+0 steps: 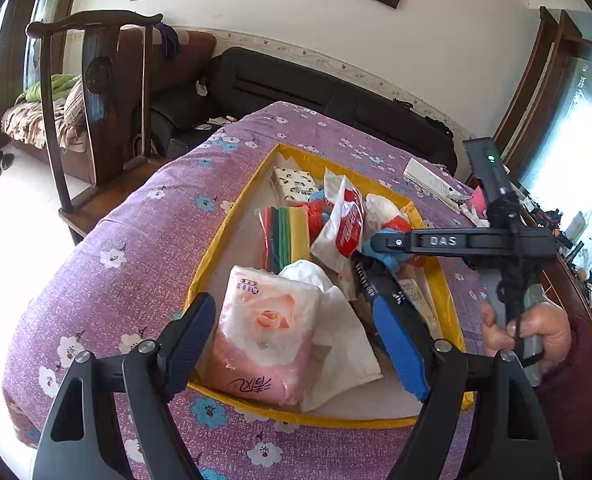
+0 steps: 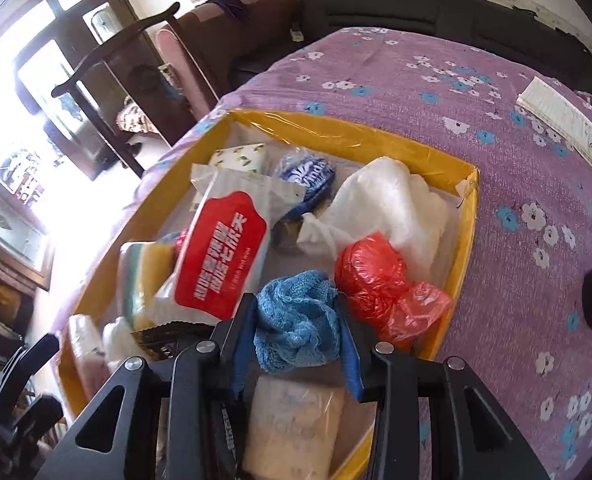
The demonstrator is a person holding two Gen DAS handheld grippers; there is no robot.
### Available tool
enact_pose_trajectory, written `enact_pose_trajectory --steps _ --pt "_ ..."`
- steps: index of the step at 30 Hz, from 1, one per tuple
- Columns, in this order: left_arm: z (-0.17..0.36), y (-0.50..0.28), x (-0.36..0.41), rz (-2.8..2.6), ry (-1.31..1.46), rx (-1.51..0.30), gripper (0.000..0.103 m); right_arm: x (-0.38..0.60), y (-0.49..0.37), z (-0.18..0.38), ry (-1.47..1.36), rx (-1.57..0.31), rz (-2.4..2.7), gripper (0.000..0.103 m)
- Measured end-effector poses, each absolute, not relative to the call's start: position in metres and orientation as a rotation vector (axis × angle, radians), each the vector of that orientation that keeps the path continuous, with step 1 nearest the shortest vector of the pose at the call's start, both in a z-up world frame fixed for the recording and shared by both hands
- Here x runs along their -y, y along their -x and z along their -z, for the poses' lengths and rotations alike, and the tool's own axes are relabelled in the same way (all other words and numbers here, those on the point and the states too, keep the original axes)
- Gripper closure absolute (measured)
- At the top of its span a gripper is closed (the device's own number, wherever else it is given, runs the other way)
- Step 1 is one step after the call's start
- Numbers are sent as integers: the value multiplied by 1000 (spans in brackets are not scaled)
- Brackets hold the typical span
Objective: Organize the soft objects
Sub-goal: 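Carry the pink pack and blue scrubber into the yellow tray, release both, then move both open grippers back over the table toward the remaining packs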
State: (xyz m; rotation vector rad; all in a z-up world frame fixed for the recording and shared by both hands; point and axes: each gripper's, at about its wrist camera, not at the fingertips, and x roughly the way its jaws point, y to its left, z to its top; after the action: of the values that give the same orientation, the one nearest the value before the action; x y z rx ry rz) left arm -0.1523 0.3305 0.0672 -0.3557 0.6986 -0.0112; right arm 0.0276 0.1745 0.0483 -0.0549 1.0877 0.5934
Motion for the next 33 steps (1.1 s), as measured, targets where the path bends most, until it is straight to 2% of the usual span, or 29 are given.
enact_pose_trajectory --steps 5,8,9,13,16,33 --pt "-65 151 -325 -11 324 -713 22 -173 -29 -45 31 -1103 -608 57" --pt "-68 152 -319 -40 298 -718 22 -164 -24 -52 -31 -1102 -643 36" --pt "-70 153 -316 -54 285 -720 21 -161 -22 -56 -41 -1089 -641 34" --pt "-78 157 -299 -145 198 -713 11 -140 -7 -80 -40 -1009 -623 31" --pt "-85 159 -286 -214 115 -700 8 -118 6 -94 -36 -959 -603 27" --pt "-111 157 -187 -174 -153 -691 7 40 30 -112 -196 -866 -439 26"
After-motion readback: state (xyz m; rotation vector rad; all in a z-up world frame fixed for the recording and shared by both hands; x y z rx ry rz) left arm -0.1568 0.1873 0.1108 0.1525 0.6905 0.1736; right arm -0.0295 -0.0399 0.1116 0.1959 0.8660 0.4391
